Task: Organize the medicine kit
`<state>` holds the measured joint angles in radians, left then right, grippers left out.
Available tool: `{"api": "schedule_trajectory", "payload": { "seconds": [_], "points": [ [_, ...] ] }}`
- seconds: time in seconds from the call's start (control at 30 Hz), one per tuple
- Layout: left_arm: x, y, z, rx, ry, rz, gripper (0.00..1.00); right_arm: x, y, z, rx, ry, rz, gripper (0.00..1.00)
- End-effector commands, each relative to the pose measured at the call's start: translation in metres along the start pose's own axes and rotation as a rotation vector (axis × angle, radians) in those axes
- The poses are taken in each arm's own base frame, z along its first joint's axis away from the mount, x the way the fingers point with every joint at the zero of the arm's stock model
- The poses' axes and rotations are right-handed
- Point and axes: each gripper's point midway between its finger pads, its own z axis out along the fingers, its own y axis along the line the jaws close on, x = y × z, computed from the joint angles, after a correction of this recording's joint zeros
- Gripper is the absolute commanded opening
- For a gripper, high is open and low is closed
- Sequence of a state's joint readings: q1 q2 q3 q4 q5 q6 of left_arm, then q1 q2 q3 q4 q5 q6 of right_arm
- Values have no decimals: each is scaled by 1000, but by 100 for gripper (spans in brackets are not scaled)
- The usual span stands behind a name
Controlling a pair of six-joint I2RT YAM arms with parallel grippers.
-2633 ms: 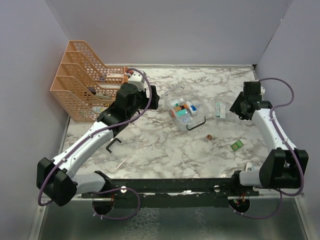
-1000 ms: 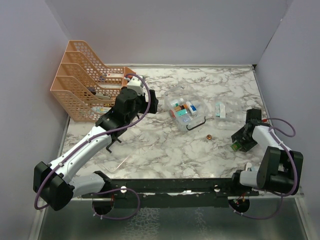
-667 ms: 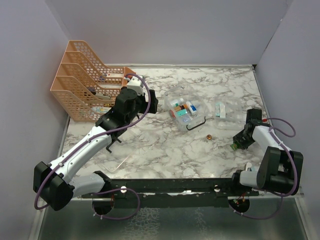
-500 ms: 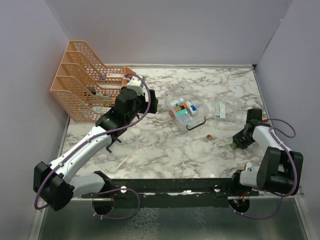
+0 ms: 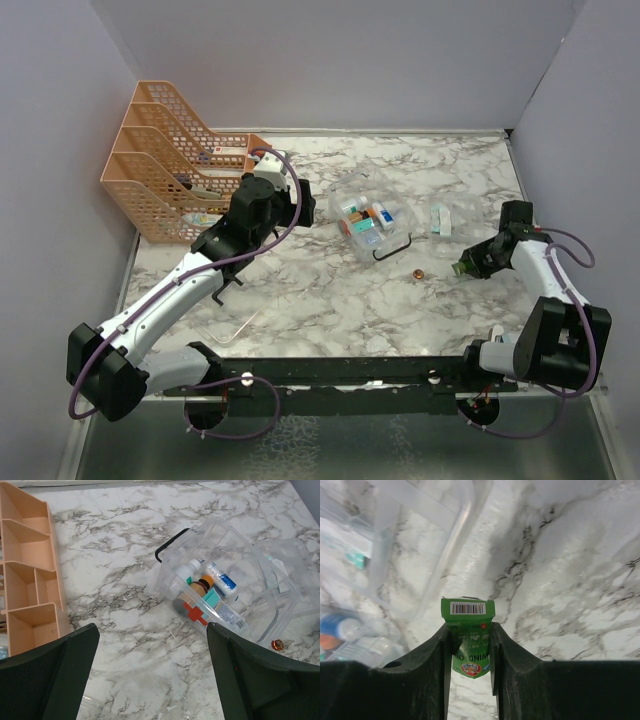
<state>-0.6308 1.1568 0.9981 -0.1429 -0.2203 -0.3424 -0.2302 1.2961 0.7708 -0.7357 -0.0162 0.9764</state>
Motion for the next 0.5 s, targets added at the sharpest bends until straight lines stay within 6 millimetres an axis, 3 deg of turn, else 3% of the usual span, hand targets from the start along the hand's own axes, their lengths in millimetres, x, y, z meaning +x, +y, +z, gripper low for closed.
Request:
{"api": "schedule_trajectory", "payload": {
  "seconds": [0.0,0.17,0.47],
  "points": [
    [-10,2,0,-18,-37,17,92,-7,32,-21,-96,20,97,30],
    [-11,2,2,-21,-40,22,92,-14,52,-27,-139,21,199,30],
    [-13,2,4,-27,-38,31,92,-27,79,-22,-159,43,298,30]
  ]
}}
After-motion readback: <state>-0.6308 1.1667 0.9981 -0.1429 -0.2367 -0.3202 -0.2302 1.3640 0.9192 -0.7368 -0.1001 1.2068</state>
